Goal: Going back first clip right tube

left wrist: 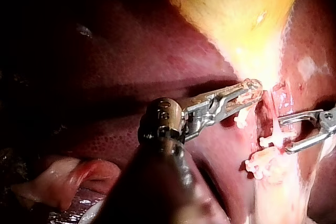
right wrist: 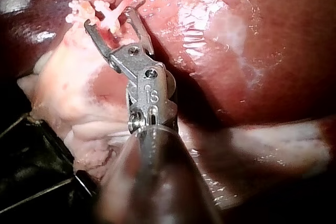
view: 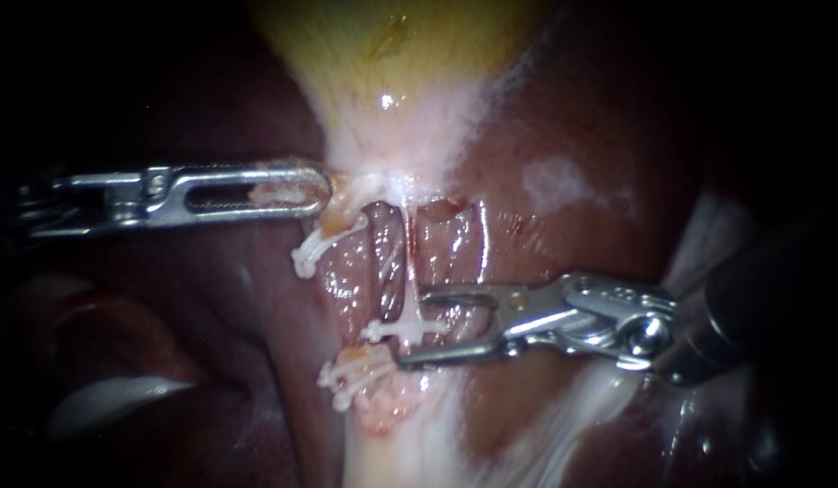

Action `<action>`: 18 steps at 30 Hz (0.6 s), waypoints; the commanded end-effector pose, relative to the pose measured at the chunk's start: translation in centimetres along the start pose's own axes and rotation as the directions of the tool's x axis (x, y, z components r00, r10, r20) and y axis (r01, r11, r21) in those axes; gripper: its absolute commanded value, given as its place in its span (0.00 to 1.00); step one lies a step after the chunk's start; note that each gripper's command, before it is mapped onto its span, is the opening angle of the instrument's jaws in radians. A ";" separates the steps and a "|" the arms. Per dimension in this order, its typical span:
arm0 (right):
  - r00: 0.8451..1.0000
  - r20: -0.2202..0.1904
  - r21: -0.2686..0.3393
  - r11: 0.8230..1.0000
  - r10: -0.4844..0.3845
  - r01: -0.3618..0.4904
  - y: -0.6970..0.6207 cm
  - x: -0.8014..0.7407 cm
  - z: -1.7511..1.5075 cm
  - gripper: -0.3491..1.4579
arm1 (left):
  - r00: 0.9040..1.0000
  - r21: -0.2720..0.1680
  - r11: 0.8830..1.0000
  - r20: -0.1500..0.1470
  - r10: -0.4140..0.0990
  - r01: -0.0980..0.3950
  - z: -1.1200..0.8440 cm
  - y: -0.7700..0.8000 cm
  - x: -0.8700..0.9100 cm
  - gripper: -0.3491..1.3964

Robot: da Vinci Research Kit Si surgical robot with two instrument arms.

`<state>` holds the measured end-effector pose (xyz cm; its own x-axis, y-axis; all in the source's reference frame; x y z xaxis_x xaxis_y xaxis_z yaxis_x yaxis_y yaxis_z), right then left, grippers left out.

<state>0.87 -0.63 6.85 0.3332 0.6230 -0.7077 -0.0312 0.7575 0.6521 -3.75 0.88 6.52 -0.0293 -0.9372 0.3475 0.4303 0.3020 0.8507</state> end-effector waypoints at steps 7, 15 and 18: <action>0.986 0.007 0.011 0.986 -0.168 0.168 0.02 0.25 -0.52 0.47 | 1.000 0.001 1.000 0.000 0.001 -0.001 0.00 0.00 0.00 0.00; 0.959 0.009 0.020 0.959 -0.282 0.282 0.00 0.50 -0.80 0.47 | 1.000 -0.001 1.000 0.003 0.003 -0.003 0.05 0.00 0.05 0.00; 0.956 0.010 0.019 0.956 -0.292 0.292 0.00 0.52 -0.85 0.47 | 1.000 -0.002 1.000 -0.001 0.007 -0.007 0.17 0.02 0.13 0.00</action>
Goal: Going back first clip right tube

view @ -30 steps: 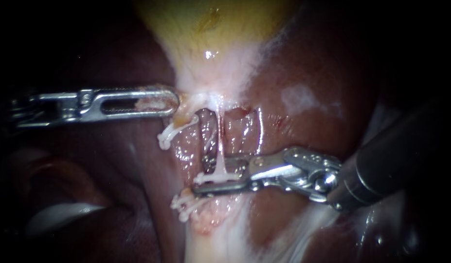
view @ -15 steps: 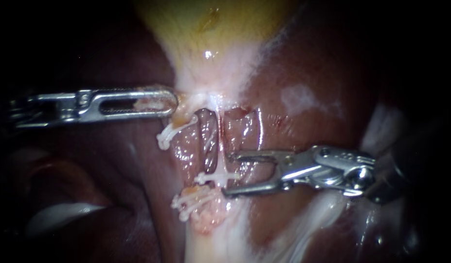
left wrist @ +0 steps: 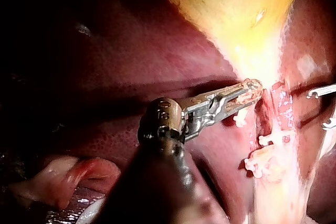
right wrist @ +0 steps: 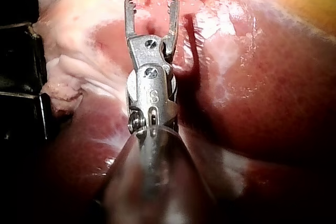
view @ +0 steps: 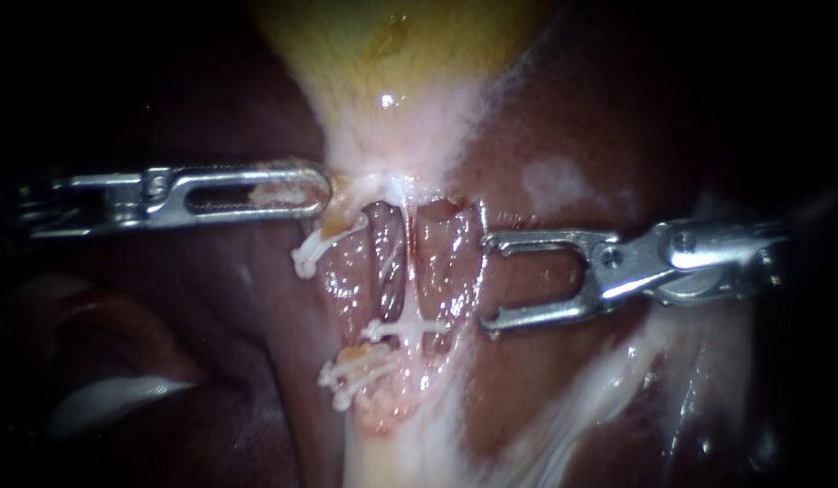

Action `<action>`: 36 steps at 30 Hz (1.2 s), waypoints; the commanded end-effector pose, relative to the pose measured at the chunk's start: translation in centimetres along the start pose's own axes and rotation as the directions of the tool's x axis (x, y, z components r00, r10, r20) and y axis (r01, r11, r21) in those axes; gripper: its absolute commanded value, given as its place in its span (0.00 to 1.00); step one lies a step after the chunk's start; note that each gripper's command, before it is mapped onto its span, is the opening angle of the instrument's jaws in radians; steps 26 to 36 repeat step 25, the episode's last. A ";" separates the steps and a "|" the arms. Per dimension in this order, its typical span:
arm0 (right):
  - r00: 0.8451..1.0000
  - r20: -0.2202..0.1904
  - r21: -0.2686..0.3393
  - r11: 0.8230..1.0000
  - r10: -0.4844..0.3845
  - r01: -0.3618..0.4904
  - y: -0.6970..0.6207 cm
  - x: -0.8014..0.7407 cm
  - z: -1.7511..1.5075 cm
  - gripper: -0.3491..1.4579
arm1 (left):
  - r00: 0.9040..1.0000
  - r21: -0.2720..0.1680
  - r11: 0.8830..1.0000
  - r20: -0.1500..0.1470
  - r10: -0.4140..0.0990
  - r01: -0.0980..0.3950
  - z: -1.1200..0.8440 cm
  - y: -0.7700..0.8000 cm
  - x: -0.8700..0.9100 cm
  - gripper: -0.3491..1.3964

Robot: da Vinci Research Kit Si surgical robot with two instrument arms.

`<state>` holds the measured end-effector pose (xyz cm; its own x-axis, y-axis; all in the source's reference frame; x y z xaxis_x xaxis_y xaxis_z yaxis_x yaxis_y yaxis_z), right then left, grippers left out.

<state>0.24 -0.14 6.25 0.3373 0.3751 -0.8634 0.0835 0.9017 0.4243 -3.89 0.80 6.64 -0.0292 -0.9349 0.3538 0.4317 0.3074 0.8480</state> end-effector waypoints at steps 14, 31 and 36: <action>1.000 0.000 0.004 1.000 -0.003 0.003 -0.01 -0.02 -0.06 0.47 | 0.998 -0.011 1.000 -0.051 0.019 -0.020 0.61 0.34 0.30 0.00; 1.000 0.000 0.004 1.000 -0.003 0.003 -0.04 -0.01 -0.06 0.47 | 0.998 -0.014 1.000 -0.059 0.016 -0.017 0.63 0.40 0.31 0.00; 1.000 0.000 0.004 1.000 -0.003 0.003 -0.04 -0.01 -0.06 0.47 | 0.998 -0.014 1.000 -0.059 0.016 -0.017 0.63 0.40 0.31 0.00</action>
